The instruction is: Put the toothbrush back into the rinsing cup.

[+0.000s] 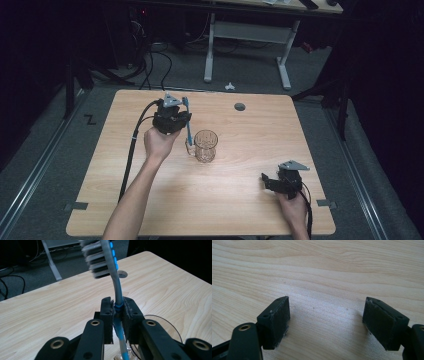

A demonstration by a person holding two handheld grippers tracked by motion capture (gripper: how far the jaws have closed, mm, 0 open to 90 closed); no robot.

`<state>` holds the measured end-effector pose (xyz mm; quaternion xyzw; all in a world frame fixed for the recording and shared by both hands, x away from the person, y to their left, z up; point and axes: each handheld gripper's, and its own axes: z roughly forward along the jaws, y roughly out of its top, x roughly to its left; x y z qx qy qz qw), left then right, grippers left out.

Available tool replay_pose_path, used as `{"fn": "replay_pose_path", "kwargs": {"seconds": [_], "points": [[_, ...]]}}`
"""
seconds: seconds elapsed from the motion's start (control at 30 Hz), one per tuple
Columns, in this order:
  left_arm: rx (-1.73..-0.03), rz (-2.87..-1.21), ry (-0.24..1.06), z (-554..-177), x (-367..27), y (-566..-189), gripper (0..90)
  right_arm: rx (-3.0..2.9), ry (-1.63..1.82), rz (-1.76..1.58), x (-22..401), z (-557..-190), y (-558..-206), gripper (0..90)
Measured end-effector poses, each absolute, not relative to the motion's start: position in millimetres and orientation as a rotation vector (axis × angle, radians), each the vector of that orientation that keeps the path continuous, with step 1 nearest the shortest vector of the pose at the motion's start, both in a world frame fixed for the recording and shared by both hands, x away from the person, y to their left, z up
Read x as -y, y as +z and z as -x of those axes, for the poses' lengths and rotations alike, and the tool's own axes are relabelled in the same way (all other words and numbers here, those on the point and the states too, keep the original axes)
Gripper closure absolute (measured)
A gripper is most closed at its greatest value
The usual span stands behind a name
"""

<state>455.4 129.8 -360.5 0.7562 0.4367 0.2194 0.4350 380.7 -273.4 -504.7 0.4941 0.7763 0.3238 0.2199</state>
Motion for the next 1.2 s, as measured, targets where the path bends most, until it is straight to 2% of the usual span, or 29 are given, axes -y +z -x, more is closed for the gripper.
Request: {"fn": "replay_pose_path", "kwargs": {"seconds": [1.2], "points": [[-1.077,-1.897,0.556,-439,-133,-372,78.9,-2.147,0.895,-1.367,273,-381,-505,22.1]]}}
